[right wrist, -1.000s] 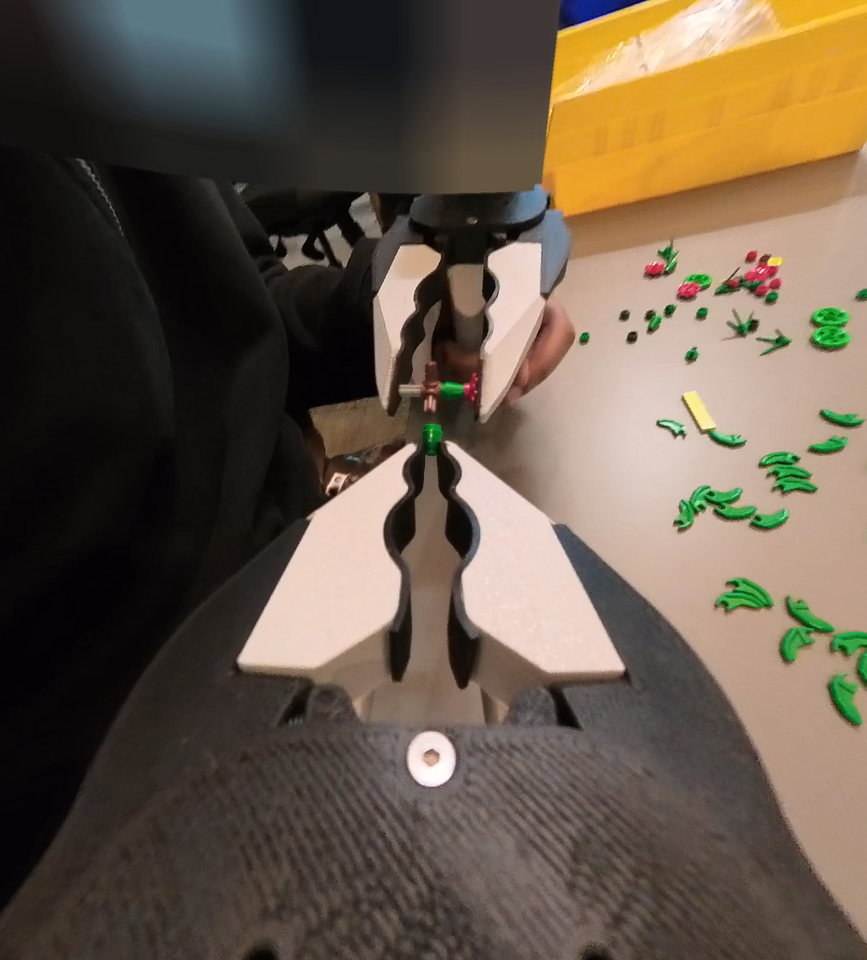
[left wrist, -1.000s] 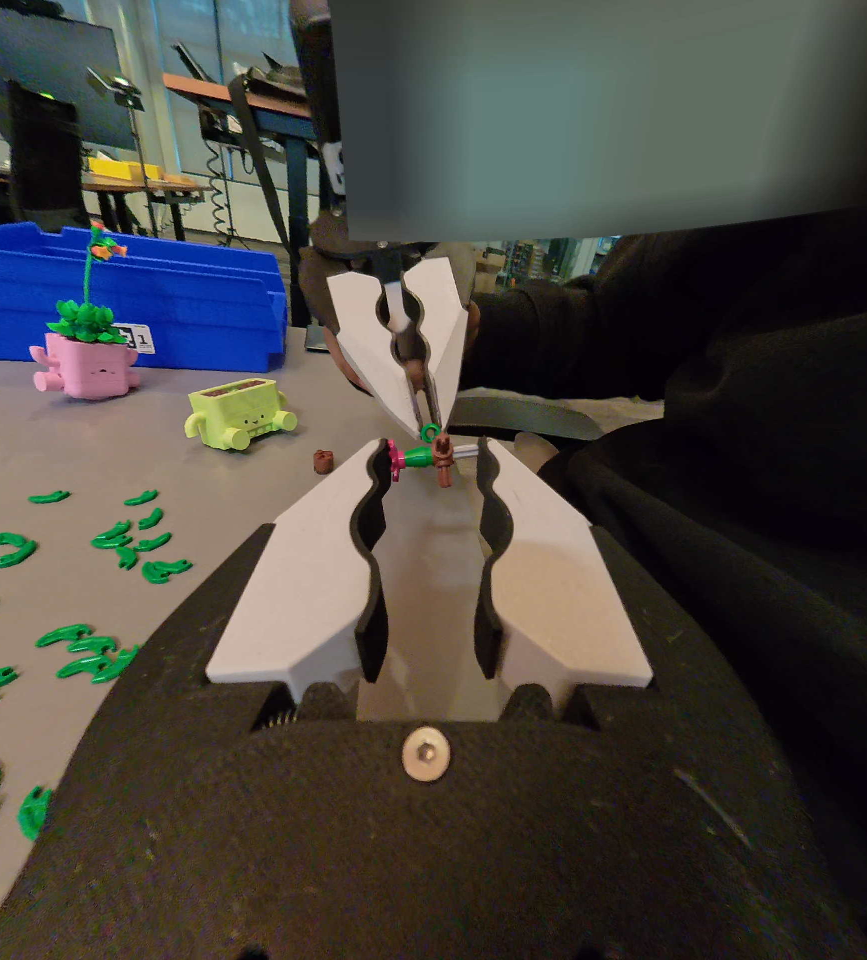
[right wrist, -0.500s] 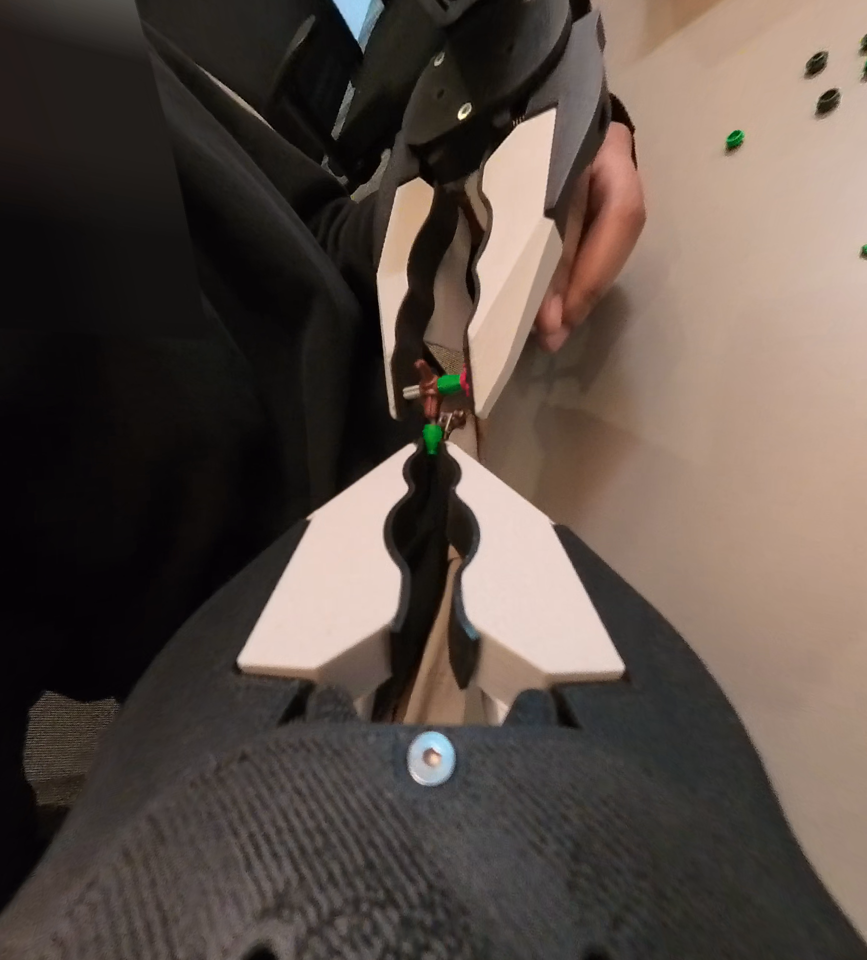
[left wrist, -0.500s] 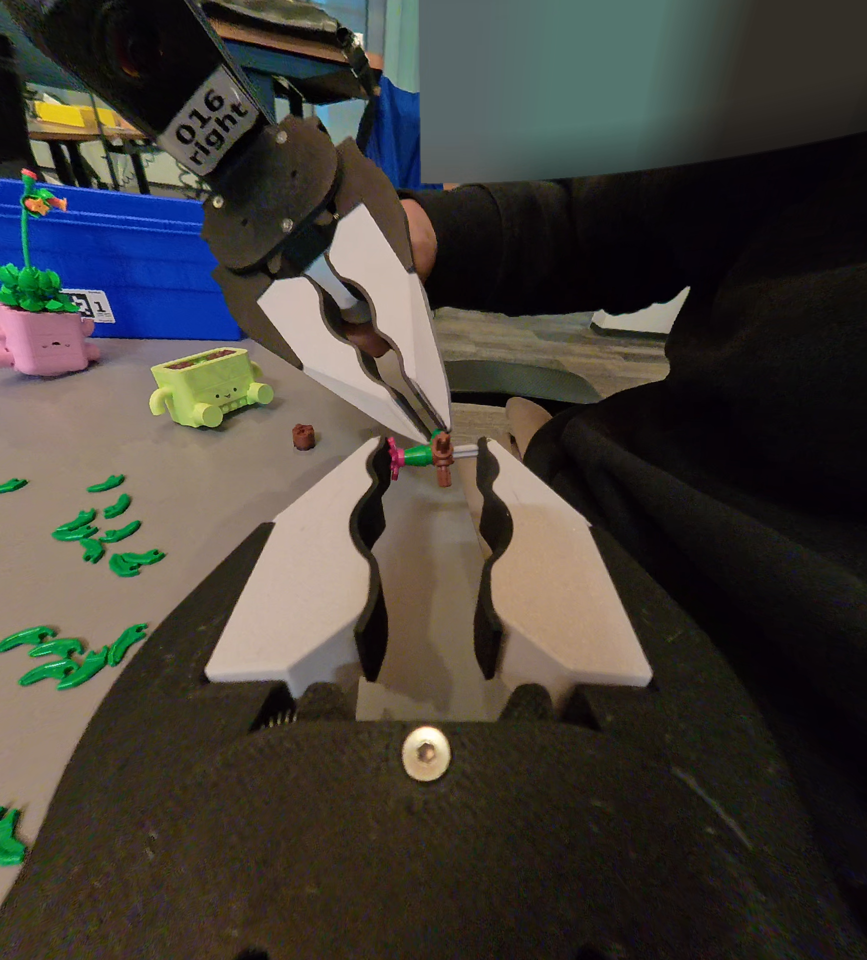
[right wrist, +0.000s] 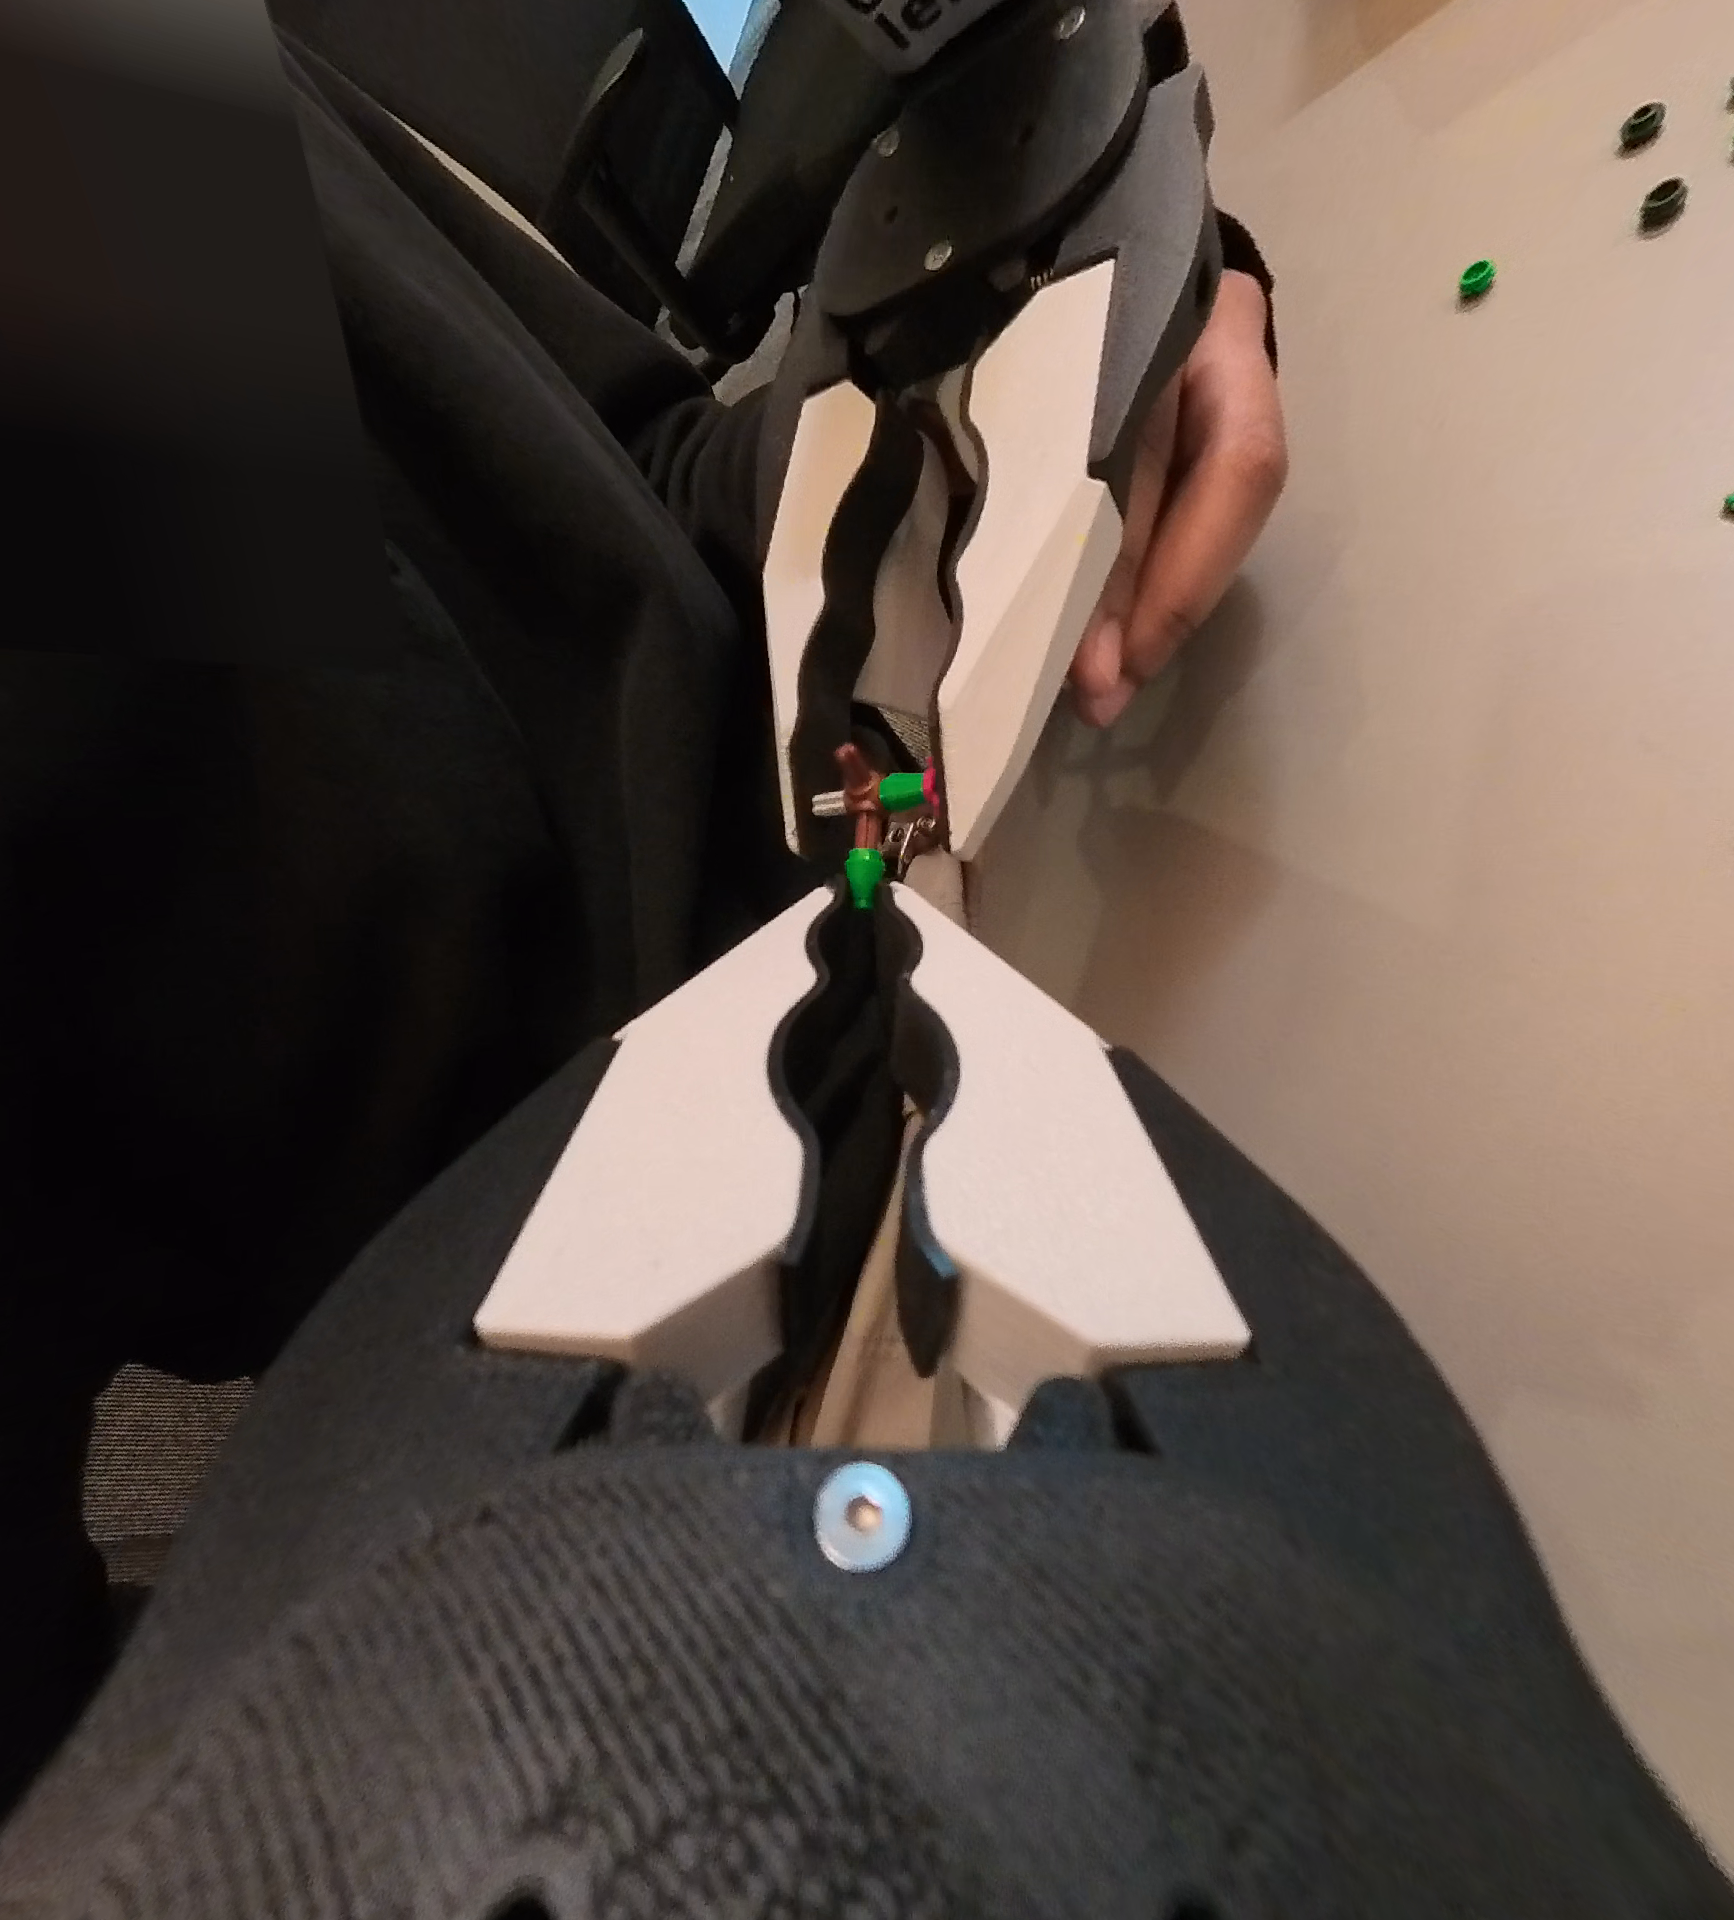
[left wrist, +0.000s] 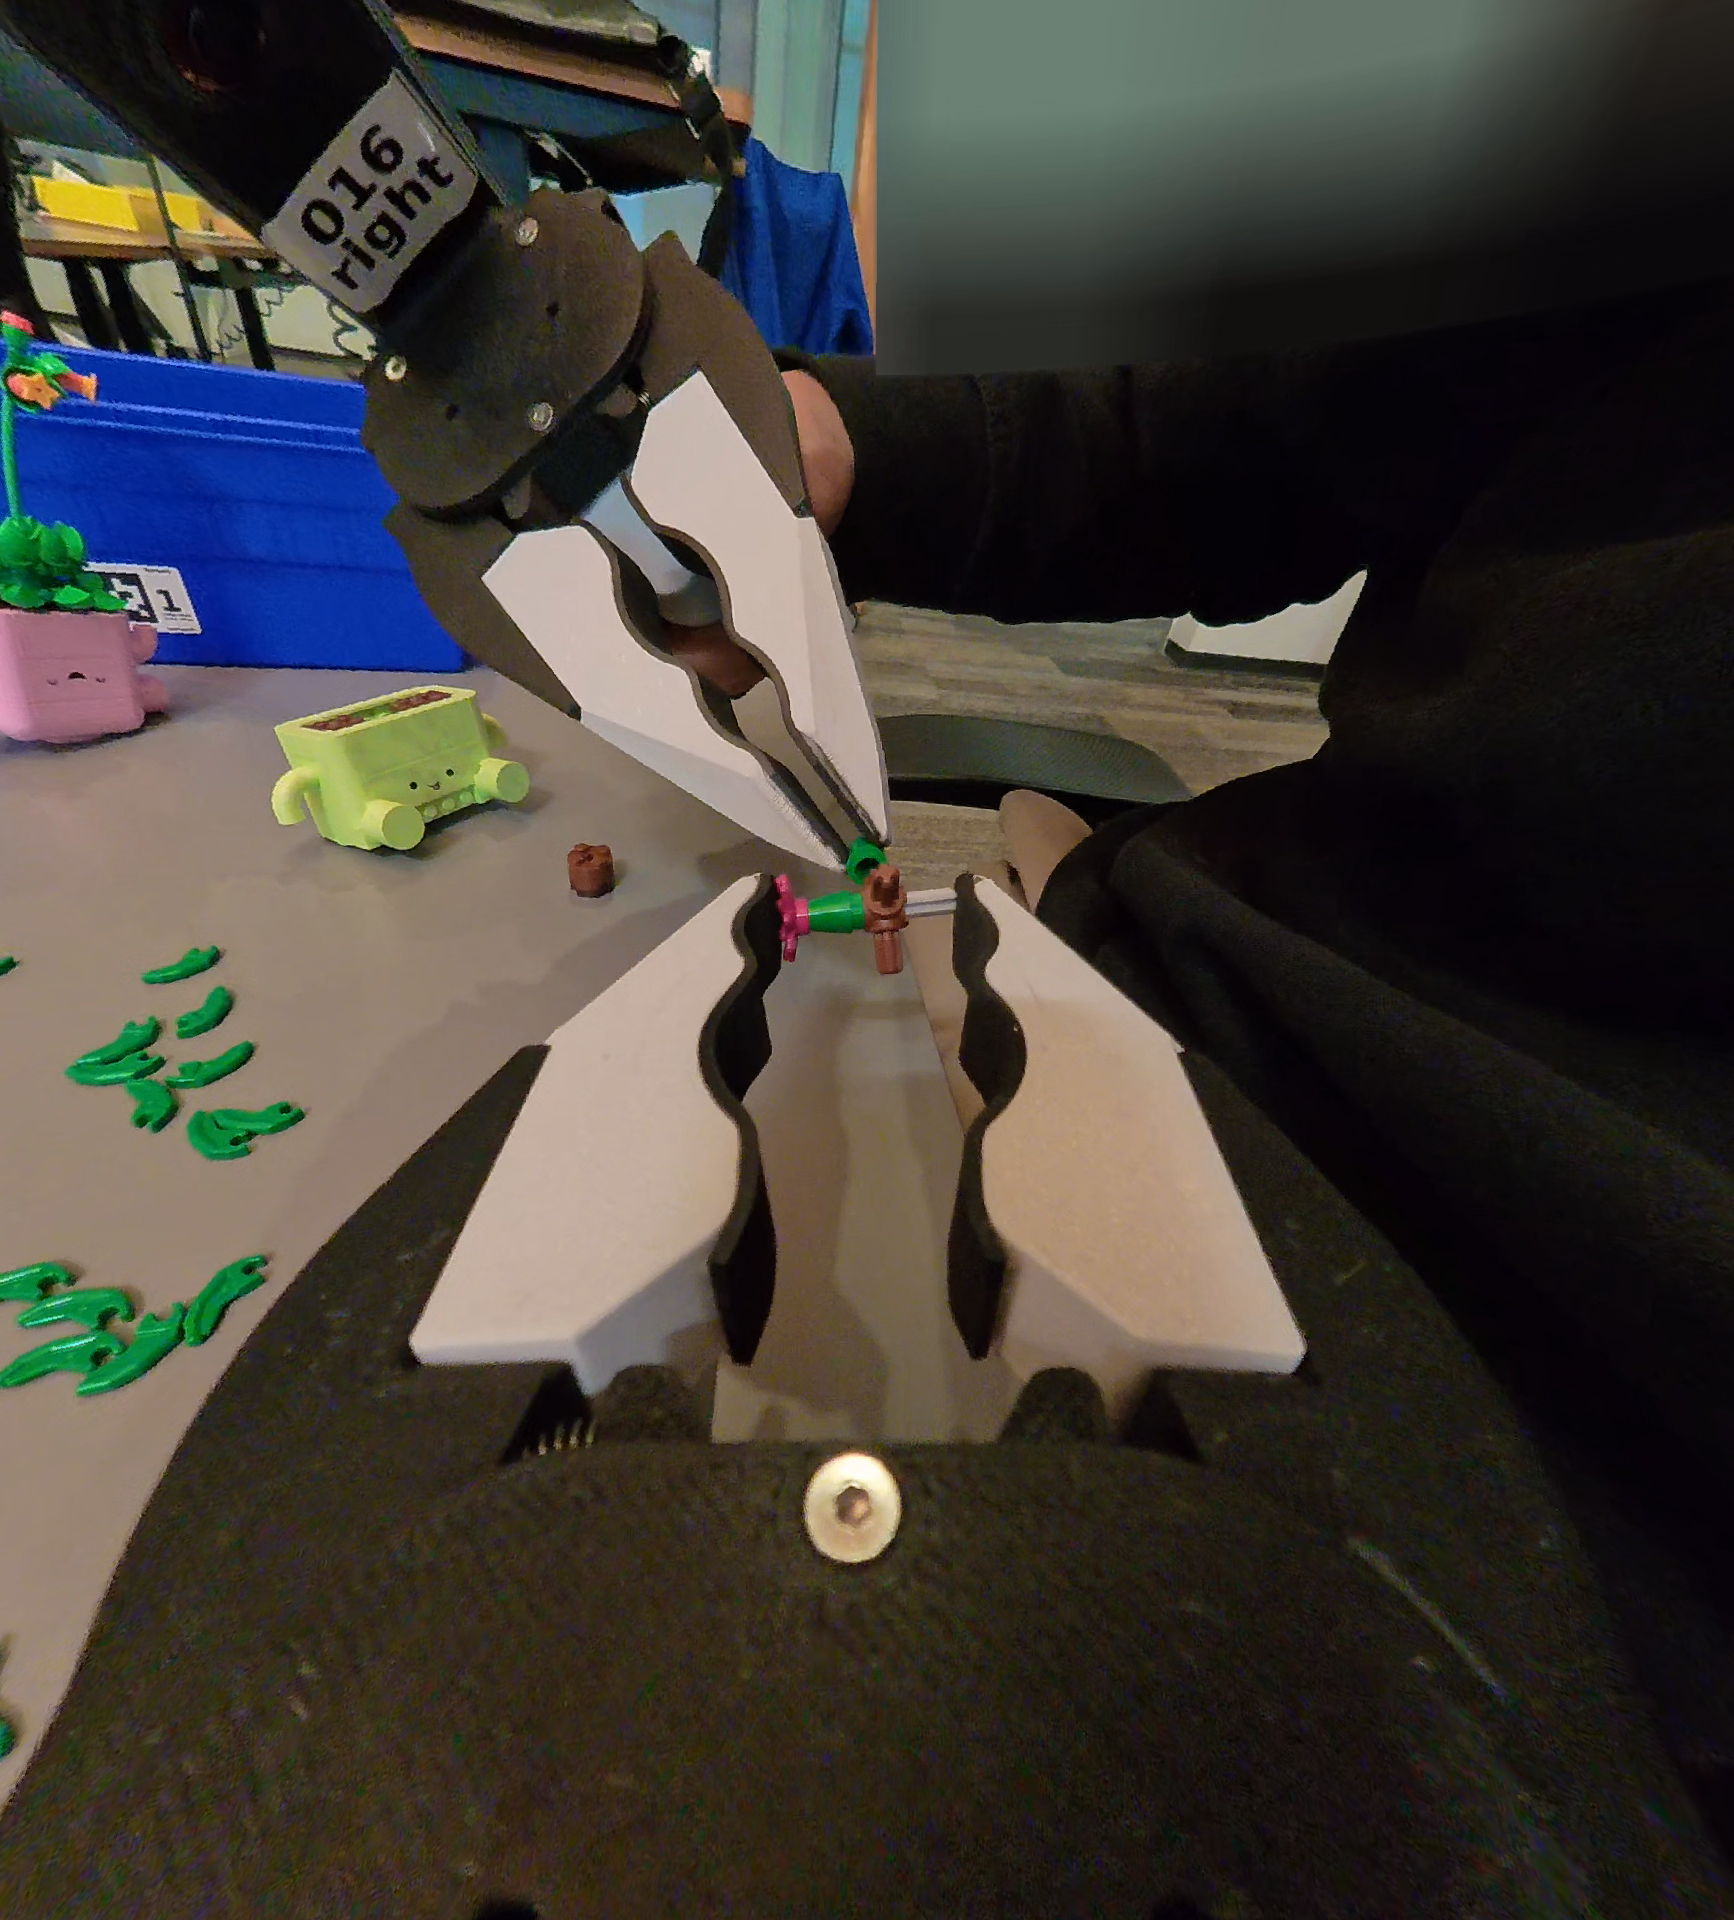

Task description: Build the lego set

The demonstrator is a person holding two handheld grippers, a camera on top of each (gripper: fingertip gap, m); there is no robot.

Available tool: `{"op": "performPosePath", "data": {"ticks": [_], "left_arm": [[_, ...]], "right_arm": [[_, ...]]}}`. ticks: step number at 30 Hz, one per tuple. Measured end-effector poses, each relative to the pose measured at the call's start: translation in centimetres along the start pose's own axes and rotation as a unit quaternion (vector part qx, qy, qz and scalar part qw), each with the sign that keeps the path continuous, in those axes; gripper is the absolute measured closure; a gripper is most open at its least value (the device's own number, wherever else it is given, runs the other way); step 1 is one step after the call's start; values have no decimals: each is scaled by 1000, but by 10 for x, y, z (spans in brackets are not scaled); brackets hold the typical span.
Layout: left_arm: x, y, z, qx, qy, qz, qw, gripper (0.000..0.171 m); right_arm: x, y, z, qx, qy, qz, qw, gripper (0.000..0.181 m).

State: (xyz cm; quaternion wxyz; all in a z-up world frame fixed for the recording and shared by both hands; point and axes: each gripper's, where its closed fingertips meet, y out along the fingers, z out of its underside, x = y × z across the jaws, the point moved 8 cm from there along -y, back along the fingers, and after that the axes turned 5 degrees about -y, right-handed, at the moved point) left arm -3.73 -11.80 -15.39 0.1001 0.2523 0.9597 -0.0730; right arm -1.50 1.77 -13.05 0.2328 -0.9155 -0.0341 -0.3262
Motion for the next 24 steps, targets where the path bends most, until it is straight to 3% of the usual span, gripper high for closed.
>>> {"op": "performPosePath", "data": {"ticks": [24], "left_arm": [[0, 5, 0, 3, -15, 13, 1000, 141]], "right_arm": [[5, 2, 3, 0, 6, 11, 1000, 180]]}}
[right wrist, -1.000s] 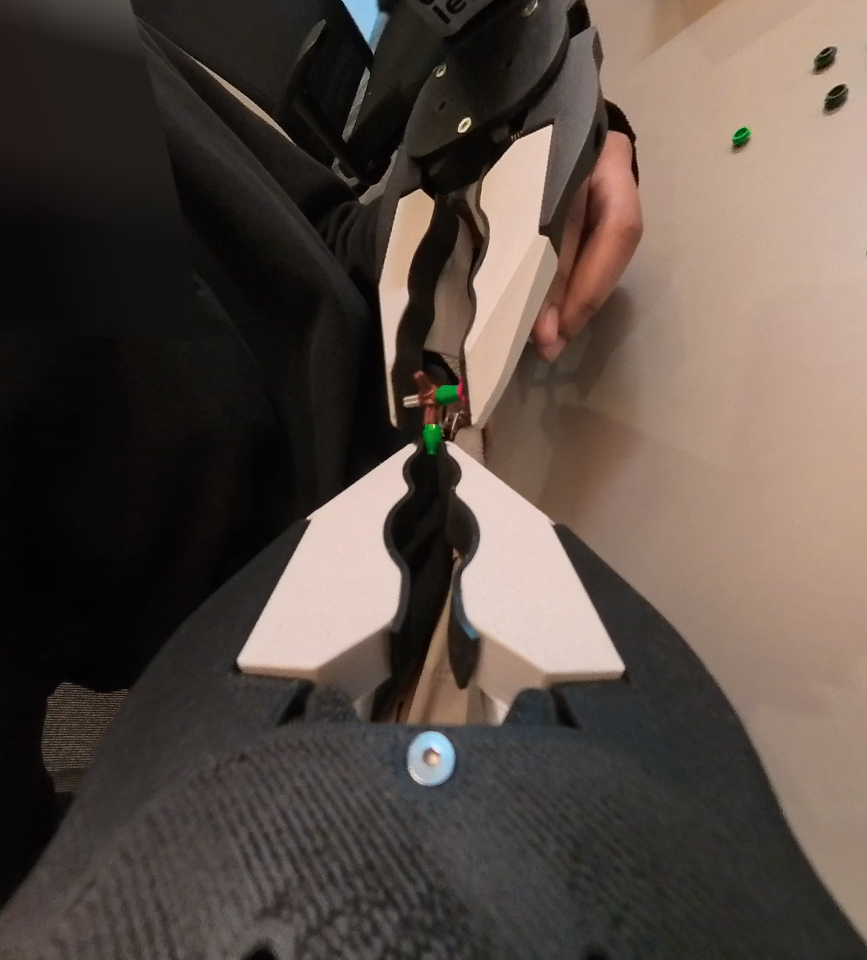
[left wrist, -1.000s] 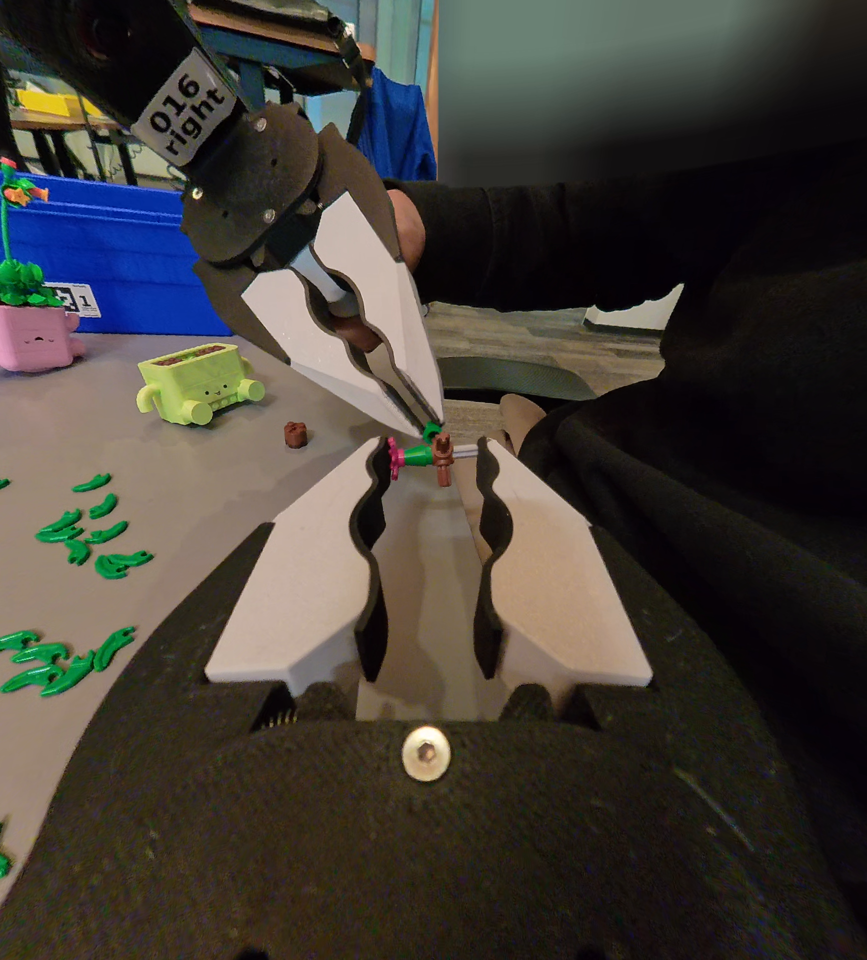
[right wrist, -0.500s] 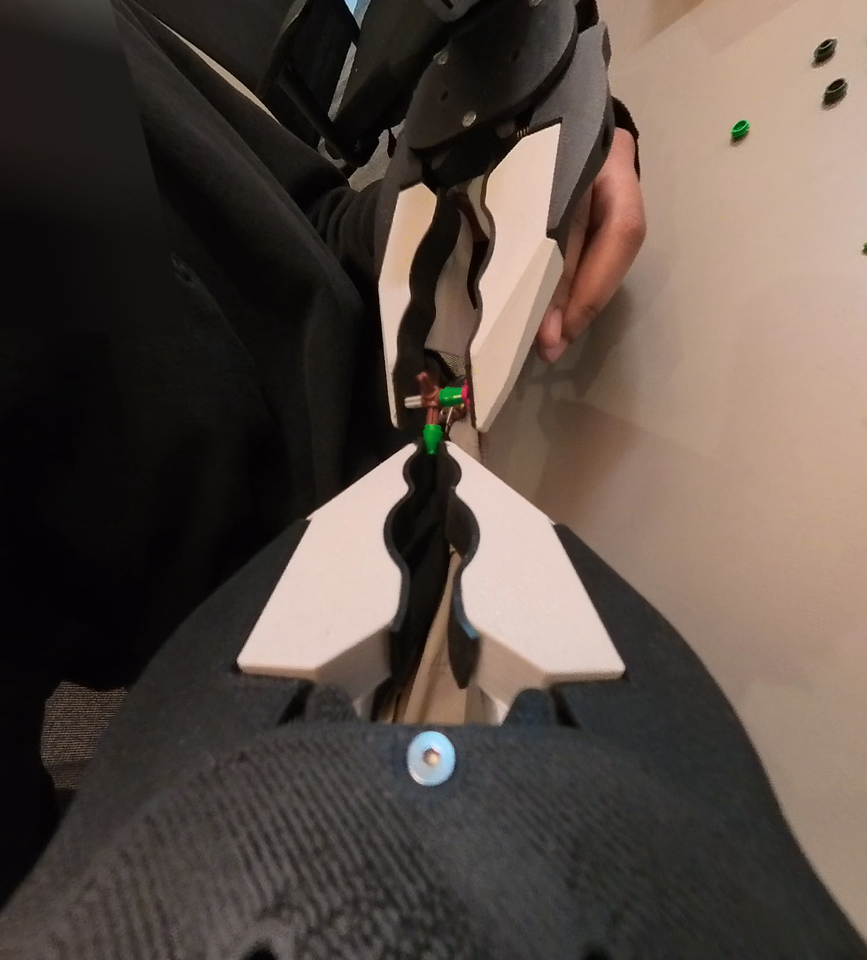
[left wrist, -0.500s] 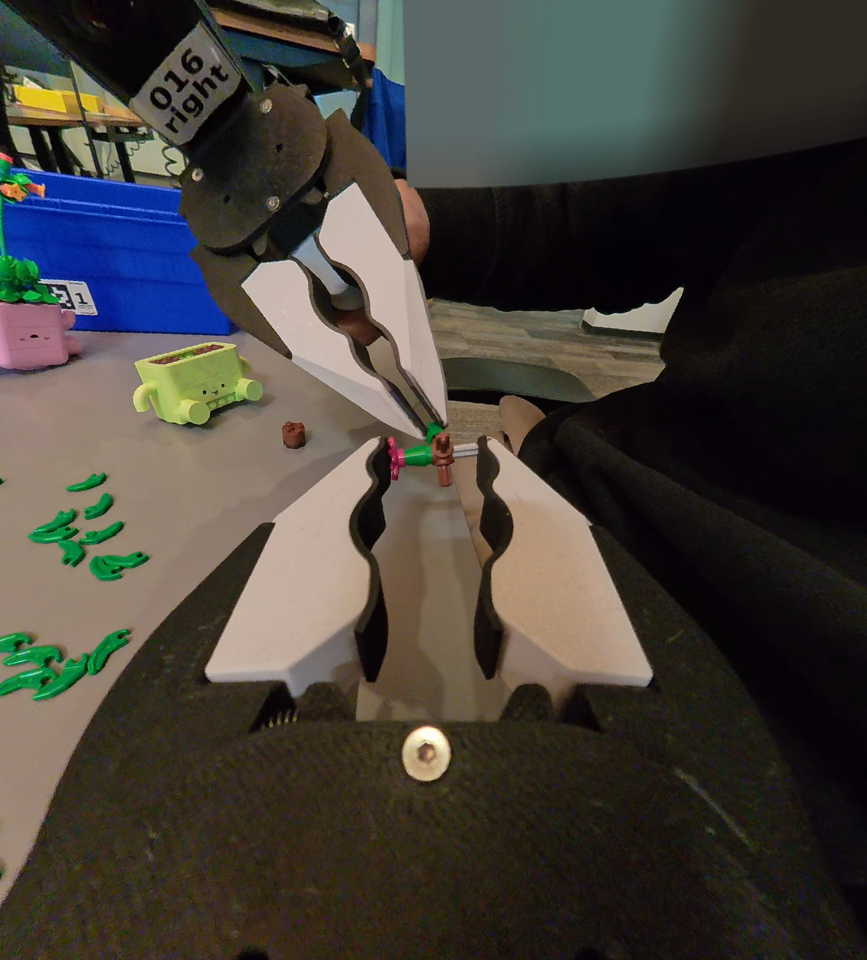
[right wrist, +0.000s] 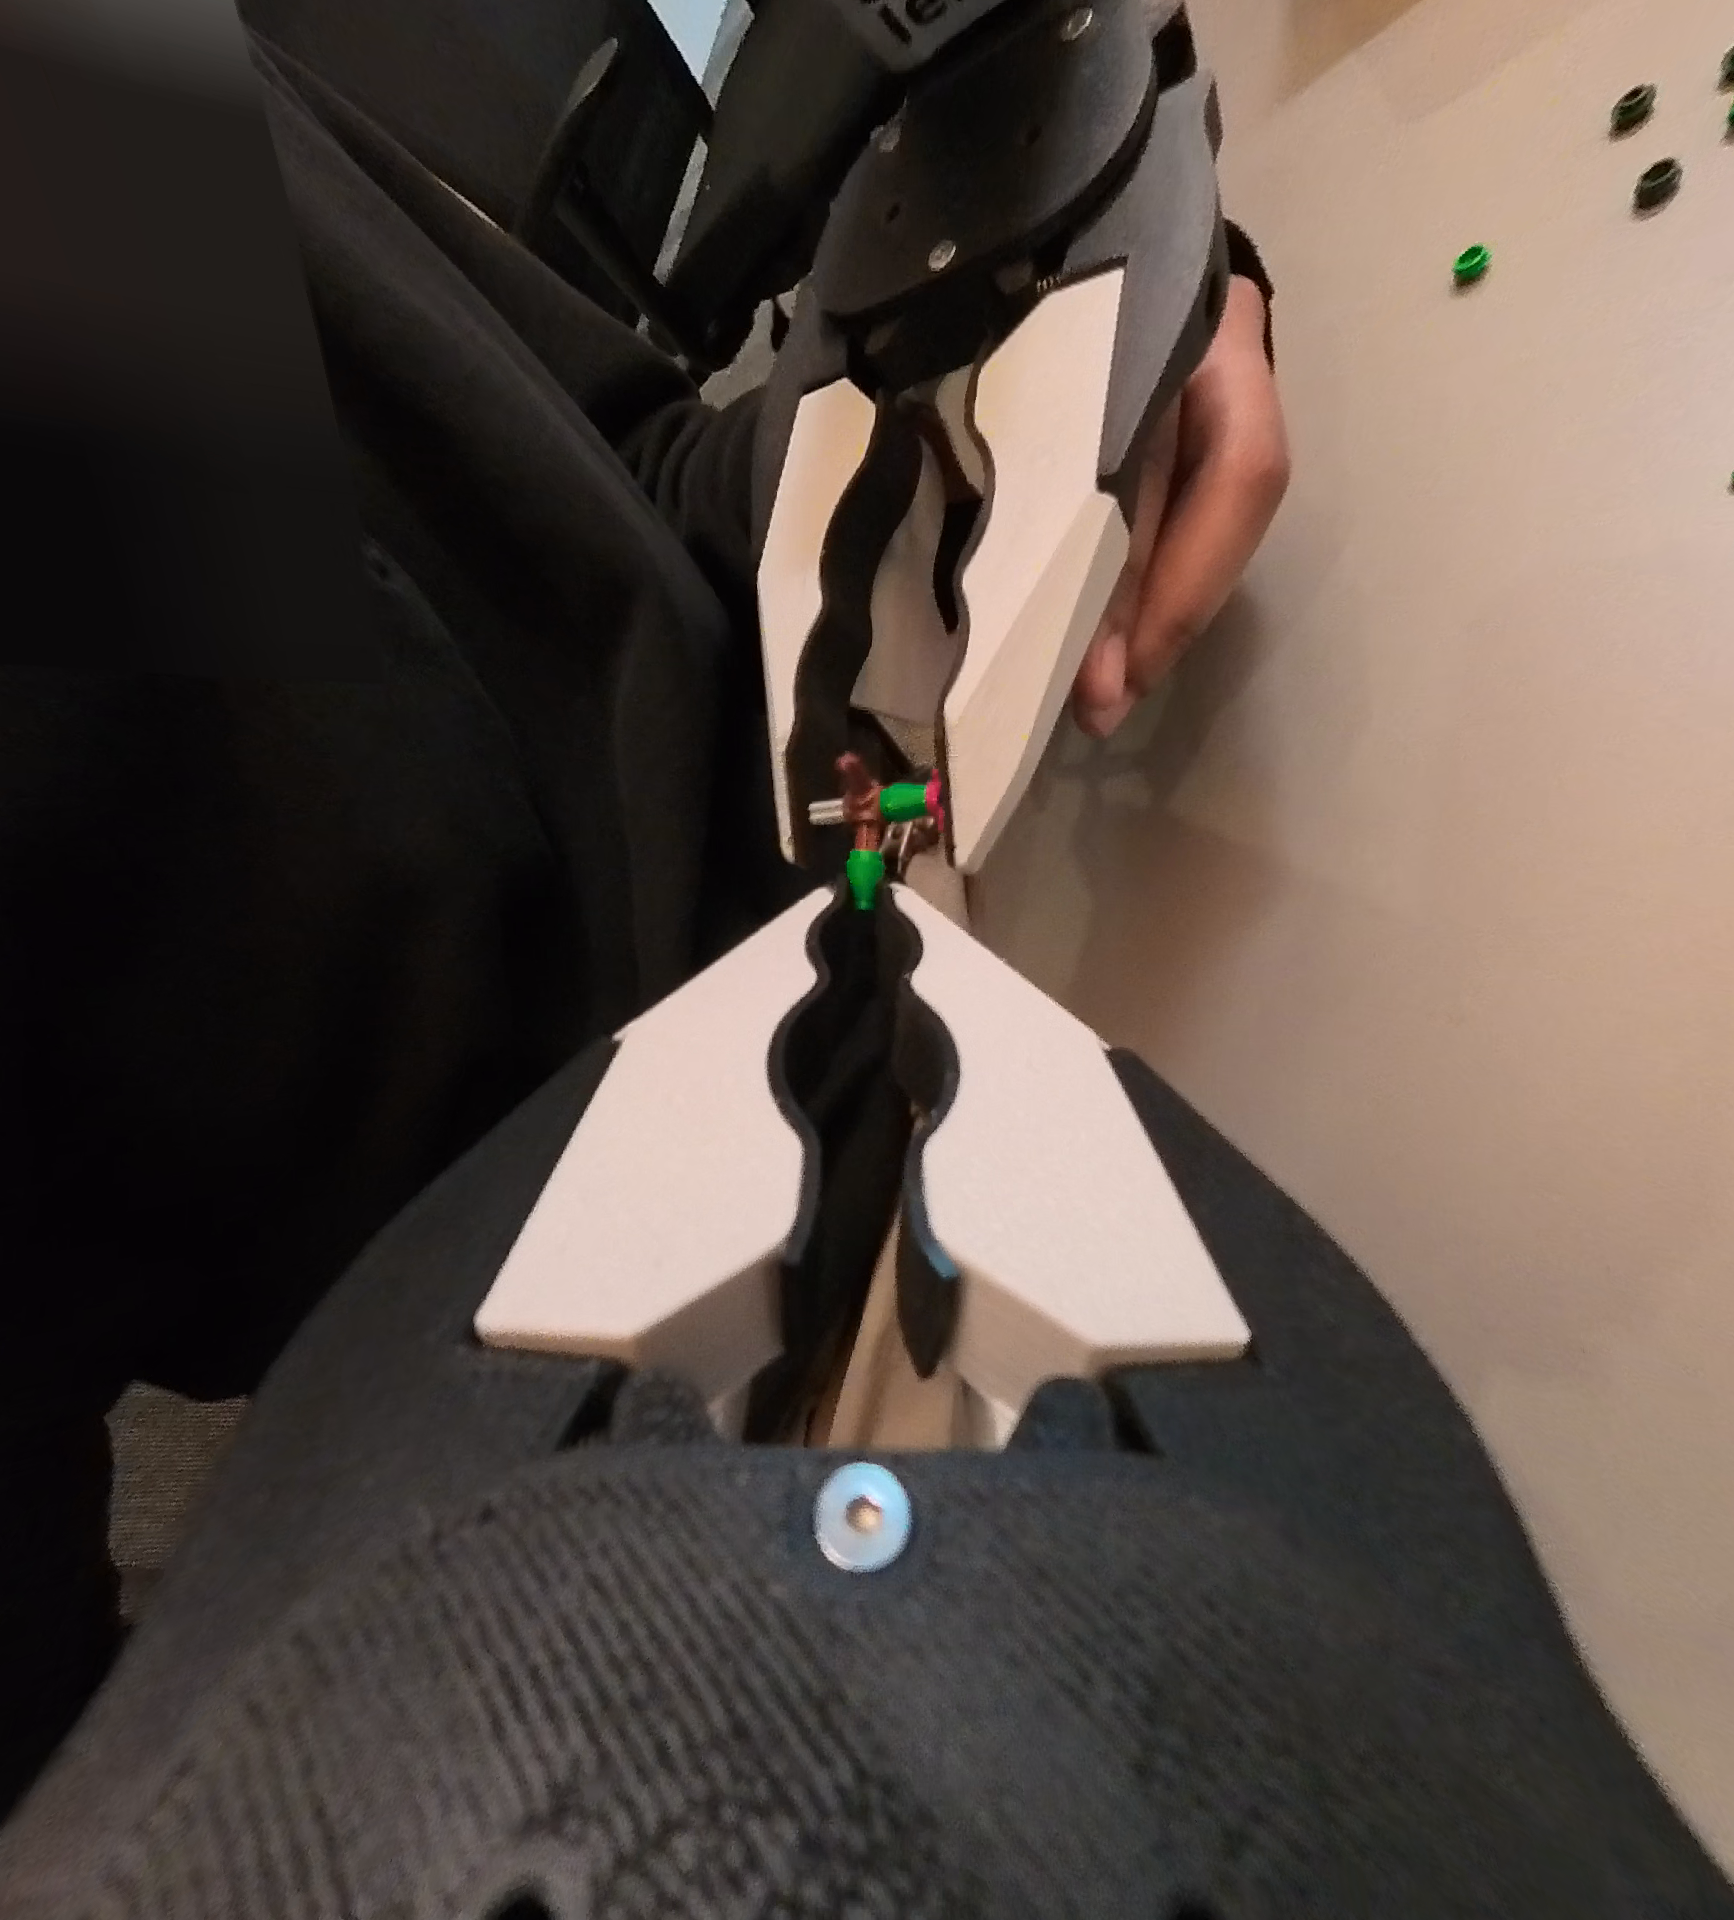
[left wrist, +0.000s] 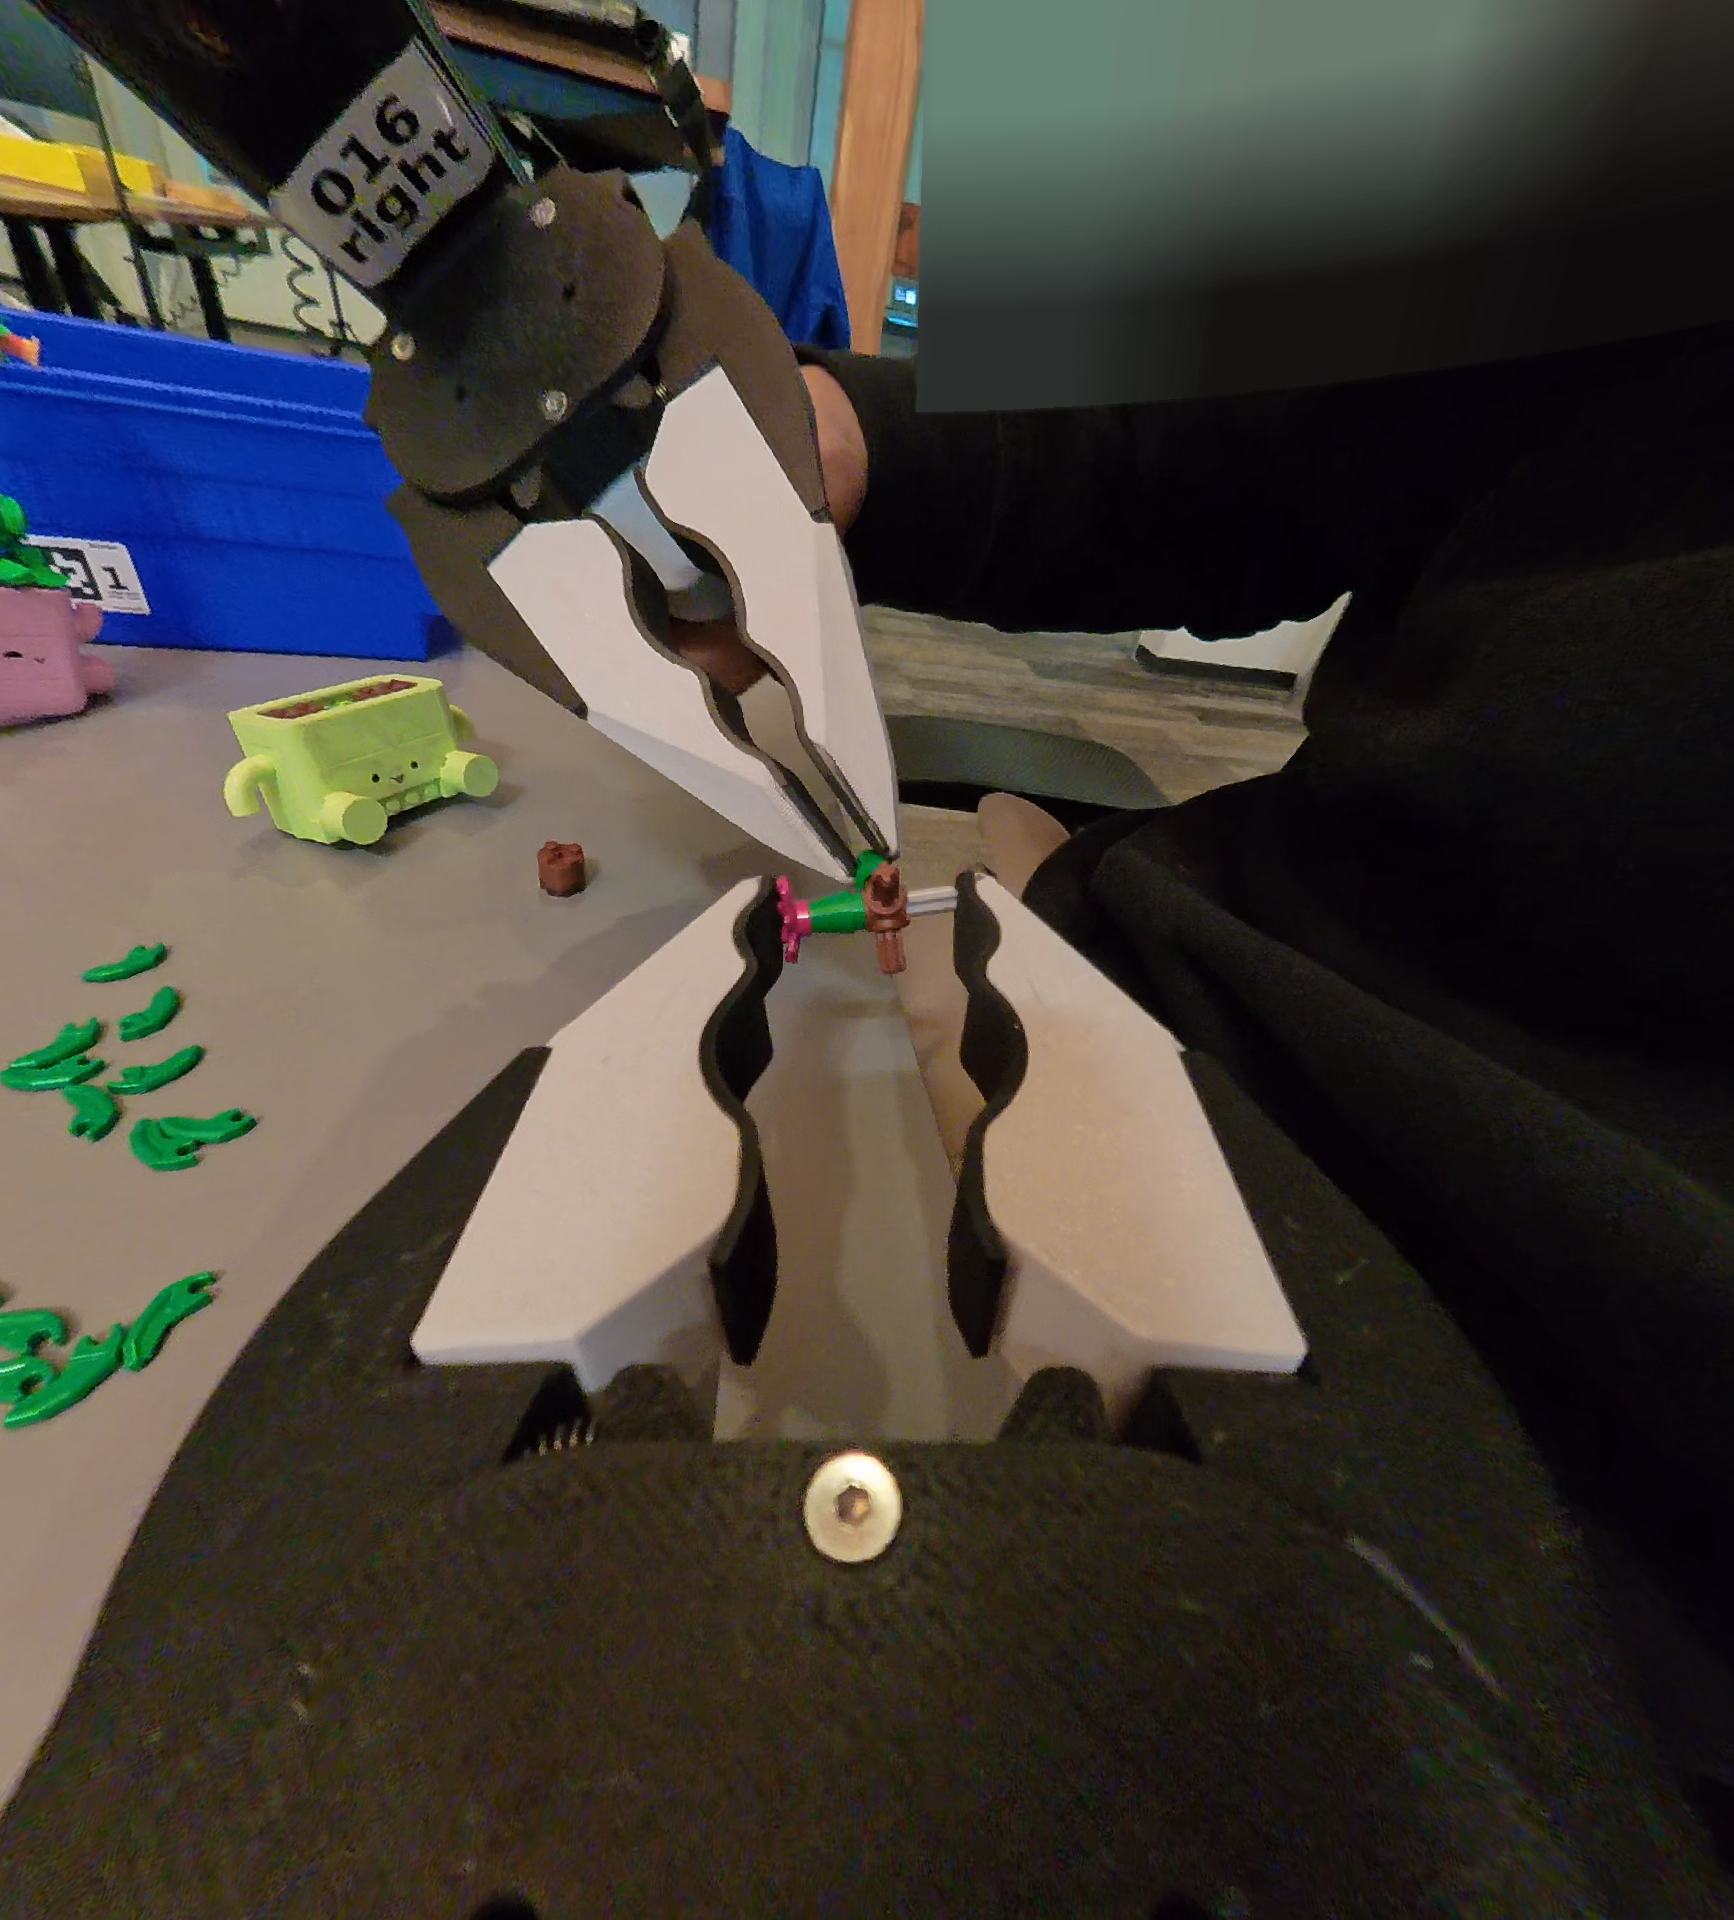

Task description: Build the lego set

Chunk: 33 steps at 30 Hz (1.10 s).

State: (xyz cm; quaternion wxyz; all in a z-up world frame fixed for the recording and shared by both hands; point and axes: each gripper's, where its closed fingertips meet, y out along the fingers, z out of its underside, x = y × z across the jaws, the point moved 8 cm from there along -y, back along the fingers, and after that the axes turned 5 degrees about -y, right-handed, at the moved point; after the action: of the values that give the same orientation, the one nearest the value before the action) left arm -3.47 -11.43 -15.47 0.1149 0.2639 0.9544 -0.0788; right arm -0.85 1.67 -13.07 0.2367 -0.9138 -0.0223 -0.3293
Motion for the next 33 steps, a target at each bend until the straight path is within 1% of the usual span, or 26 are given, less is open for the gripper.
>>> {"op": "performPosePath", "data": {"ticks": [9, 15, 18, 19, 21, 25, 30, 33], "left_arm": [[-1, 4, 2, 21, -10, 10, 1000, 141], [-1, 1, 1, 4, -13, 15, 1000, 141], [-2, -2, -5, -28, -18, 25, 999, 142], [-2, -2, -6, -29, -17, 24, 999, 142], [-2, 1, -3, -13, -13, 21, 1000, 141], [-1, 0, -5, -26, -14, 17, 999, 141], [-1, 0, -4, -27, -21, 23, 999, 141], [0, 2, 0, -7, -26, 24, 999, 141]], "right_arm": [[0, 2, 2, 29, 13, -8, 999, 180], [-2, 2, 4, -17, 21, -30, 999, 180], [0, -1, 2, -58, 25, -54, 997, 179], [0, -1, 2, -65, 27, -57, 996, 179], [-1, 0, 4, -52, 29, -50, 997, 179], [-1, -2, 4, -73, 39, -54, 995, 179], [-1, 0, 5, -78, 44, -52, 995, 179], [-2, 2, 7, -60, 52, -46, 996, 179]]}}
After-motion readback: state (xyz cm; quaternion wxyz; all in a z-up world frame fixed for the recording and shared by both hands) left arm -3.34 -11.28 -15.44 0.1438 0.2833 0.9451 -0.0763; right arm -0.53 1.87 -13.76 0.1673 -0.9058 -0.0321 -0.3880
